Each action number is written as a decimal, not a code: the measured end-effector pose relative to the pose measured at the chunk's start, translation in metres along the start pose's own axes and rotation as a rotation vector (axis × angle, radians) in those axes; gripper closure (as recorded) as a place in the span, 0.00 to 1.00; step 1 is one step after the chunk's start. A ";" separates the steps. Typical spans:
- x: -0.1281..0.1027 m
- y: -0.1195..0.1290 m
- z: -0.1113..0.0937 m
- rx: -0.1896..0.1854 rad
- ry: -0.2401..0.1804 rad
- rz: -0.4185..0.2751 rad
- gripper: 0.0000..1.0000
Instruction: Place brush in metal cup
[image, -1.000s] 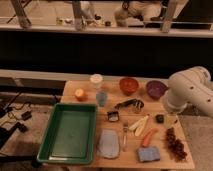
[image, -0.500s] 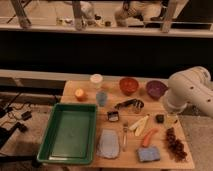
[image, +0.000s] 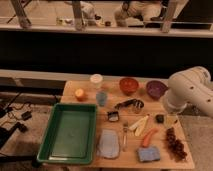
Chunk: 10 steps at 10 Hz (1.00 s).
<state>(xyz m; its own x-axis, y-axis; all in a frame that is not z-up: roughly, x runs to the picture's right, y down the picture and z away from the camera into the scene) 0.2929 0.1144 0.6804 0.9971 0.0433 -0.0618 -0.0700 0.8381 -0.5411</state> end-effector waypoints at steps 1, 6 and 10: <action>-0.001 0.000 -0.001 0.002 0.000 -0.003 0.20; -0.081 -0.001 -0.010 0.021 -0.054 -0.105 0.20; -0.108 -0.014 -0.002 0.022 -0.128 -0.159 0.20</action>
<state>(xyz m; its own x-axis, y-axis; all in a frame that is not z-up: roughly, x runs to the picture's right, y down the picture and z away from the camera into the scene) 0.1858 0.0971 0.6932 0.9911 -0.0230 0.1311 0.0882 0.8512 -0.5173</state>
